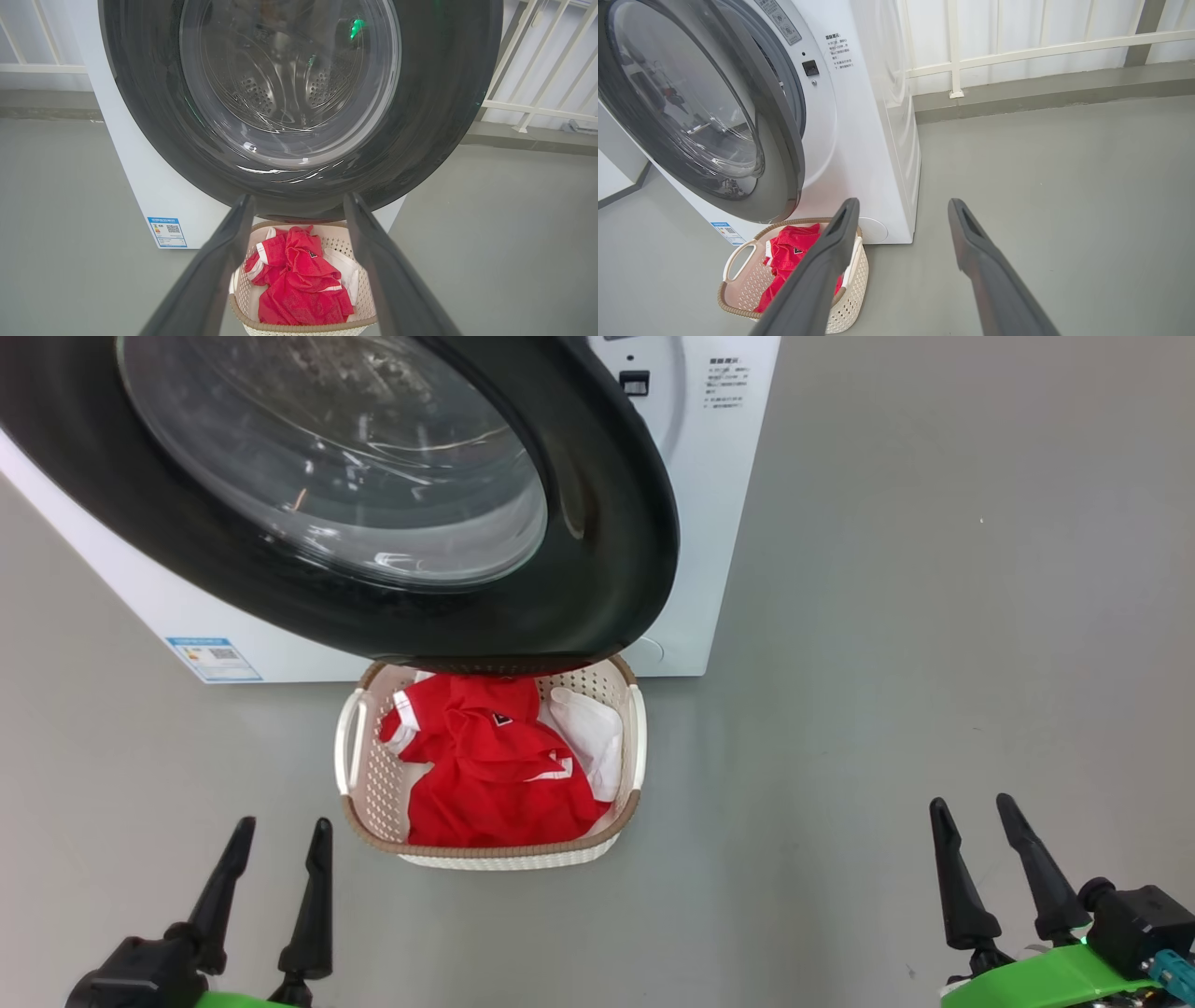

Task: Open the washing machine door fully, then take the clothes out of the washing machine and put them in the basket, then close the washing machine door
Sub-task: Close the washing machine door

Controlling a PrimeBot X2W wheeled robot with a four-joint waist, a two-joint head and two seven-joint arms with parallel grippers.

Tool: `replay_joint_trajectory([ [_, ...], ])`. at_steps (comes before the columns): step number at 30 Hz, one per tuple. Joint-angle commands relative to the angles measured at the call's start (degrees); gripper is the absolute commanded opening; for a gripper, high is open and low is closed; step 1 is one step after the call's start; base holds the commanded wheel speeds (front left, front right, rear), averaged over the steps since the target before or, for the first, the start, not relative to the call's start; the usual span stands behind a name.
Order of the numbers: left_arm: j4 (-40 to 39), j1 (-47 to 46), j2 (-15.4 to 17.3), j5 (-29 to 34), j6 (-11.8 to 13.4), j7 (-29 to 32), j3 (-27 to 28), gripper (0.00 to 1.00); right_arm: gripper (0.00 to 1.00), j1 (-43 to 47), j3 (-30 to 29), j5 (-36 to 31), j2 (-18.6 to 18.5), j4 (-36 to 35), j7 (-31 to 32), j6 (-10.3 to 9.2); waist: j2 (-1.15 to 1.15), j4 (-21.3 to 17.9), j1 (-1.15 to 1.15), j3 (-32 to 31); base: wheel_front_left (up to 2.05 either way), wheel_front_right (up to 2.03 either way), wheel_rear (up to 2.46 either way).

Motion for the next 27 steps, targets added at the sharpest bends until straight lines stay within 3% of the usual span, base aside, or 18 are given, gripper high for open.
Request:
replay_joint_trajectory([
  [1, -1.41, -0.56, 0.58, 0.22, -0.31, -0.53, 1.49, 1.00, 0.04, -1.05, 1.52, -0.55, -0.74, -1.59, -0.37, 0.42, 0.00, 0.31, 0.00, -0.16, 0.00, 0.00, 0.00],
  [2, -1.40, -0.56, 0.40, 0.14, -0.31, -0.53, 1.45, 1.00, 0.00, -1.21, 1.81, -0.46, -0.74, -1.61, -0.37, 0.42, 0.00, 0.46, 0.00, -0.18, 0.00, 0.00, 0.00],
  [15, -1.00, -1.69, -1.55, -0.67, -0.31, -0.53, -1.19, 1.00, 0.00, -9.31, 7.03, 0.37, -0.74, -1.31, -0.37, 0.42, 0.00, 5.27, 0.00, 1.39, 0.00, 0.00, 0.00],
  [27, -1.06, -3.97, -2.88, -1.85, -0.31, -0.53, -4.46, 1.00, 0.00, -21.16, 11.69, -2.87, -0.74, -0.03, -0.37, 0.42, 0.00, 11.03, 0.00, 5.47, 0.00, 0.00, 0.00],
])
